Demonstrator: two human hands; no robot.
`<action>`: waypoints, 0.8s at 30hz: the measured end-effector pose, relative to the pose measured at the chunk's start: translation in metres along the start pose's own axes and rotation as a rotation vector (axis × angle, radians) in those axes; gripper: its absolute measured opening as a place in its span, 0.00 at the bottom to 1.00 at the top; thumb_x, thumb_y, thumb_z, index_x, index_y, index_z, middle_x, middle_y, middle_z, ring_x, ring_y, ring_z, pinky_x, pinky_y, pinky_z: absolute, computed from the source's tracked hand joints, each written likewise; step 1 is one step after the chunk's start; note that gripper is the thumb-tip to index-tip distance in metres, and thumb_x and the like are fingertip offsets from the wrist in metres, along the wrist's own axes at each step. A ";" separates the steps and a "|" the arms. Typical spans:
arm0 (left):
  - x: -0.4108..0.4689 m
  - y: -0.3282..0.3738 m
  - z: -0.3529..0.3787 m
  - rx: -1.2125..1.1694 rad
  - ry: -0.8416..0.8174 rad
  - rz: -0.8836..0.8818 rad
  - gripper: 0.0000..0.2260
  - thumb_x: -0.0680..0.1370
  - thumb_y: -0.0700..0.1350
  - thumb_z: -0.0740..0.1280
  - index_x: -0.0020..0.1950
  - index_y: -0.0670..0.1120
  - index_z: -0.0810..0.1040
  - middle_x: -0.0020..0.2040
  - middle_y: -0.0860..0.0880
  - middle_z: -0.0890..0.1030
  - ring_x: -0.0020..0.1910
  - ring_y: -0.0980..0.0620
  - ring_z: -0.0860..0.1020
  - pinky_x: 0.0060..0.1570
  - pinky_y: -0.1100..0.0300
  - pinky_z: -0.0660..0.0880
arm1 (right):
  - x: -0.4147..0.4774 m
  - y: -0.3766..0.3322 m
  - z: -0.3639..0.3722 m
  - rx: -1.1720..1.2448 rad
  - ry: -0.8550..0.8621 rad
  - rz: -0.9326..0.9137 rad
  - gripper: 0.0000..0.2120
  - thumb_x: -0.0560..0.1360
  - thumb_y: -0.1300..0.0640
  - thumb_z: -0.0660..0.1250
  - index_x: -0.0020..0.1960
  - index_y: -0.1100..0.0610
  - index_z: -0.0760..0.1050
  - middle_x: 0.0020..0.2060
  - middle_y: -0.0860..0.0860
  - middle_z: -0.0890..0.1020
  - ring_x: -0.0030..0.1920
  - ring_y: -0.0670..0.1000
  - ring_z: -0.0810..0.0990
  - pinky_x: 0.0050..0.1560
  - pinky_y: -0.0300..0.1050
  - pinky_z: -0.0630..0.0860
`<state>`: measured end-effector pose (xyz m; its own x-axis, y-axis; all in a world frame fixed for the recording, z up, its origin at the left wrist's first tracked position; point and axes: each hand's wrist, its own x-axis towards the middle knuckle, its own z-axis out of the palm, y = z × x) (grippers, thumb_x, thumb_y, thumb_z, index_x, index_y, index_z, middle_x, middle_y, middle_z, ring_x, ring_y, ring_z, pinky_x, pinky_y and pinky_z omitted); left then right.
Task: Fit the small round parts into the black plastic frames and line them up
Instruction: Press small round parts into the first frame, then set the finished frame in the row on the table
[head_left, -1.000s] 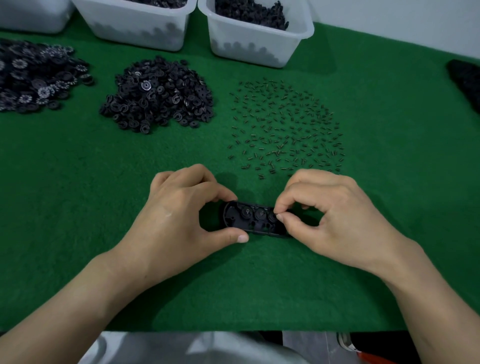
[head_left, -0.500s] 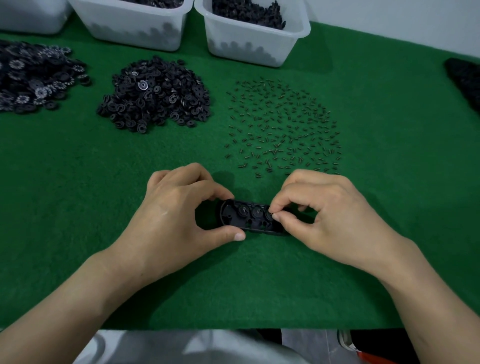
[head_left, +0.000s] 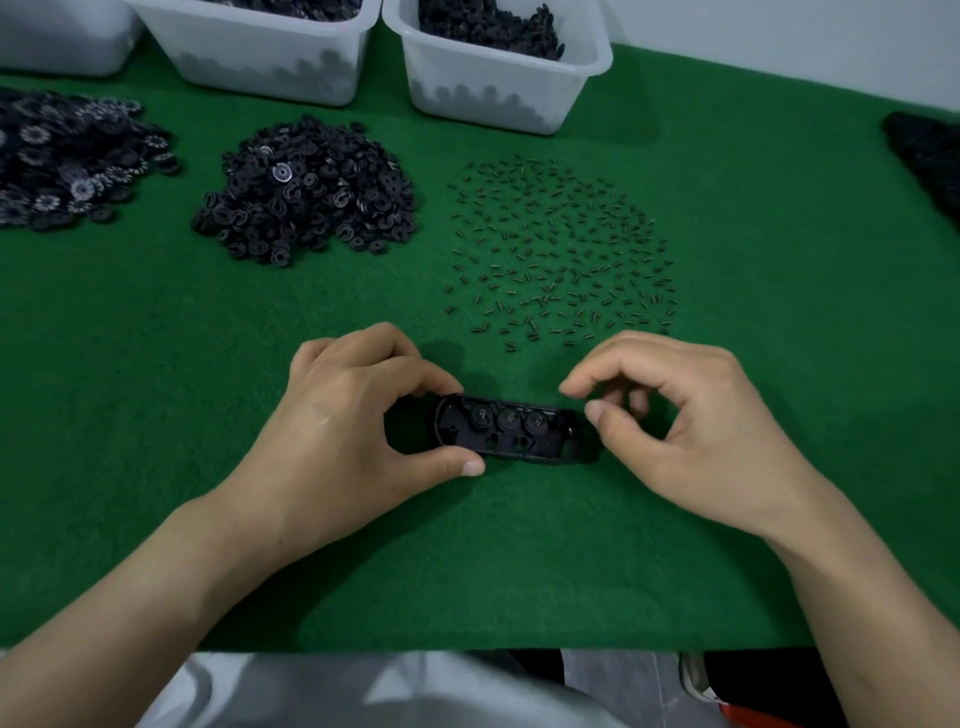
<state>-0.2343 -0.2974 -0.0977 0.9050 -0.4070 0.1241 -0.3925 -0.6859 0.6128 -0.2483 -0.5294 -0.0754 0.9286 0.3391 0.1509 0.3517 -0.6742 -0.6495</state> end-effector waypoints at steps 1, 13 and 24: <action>0.000 0.000 0.000 0.005 0.000 0.000 0.22 0.61 0.68 0.68 0.47 0.55 0.79 0.43 0.56 0.73 0.48 0.61 0.70 0.53 0.59 0.62 | -0.001 0.000 -0.001 0.001 -0.013 0.005 0.03 0.69 0.58 0.68 0.43 0.53 0.78 0.39 0.44 0.79 0.38 0.46 0.76 0.36 0.35 0.70; 0.016 0.017 -0.008 -0.043 0.016 -0.046 0.26 0.62 0.62 0.66 0.56 0.50 0.80 0.40 0.58 0.76 0.39 0.60 0.73 0.41 0.72 0.70 | -0.001 0.002 -0.002 -0.116 -0.018 -0.058 0.06 0.69 0.50 0.68 0.42 0.52 0.80 0.43 0.47 0.76 0.42 0.47 0.76 0.41 0.43 0.75; 0.186 0.055 0.022 -0.605 -0.114 -0.187 0.14 0.75 0.42 0.66 0.60 0.50 0.70 0.57 0.53 0.76 0.52 0.60 0.76 0.44 0.68 0.73 | 0.094 0.108 -0.085 -0.214 0.423 0.073 0.04 0.69 0.66 0.71 0.38 0.60 0.79 0.43 0.54 0.79 0.37 0.45 0.74 0.45 0.36 0.72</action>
<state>-0.0910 -0.4237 -0.0579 0.9132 -0.3973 -0.0907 -0.0376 -0.3038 0.9520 -0.1131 -0.6266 -0.0679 0.9028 0.0194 0.4297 0.2593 -0.8215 -0.5078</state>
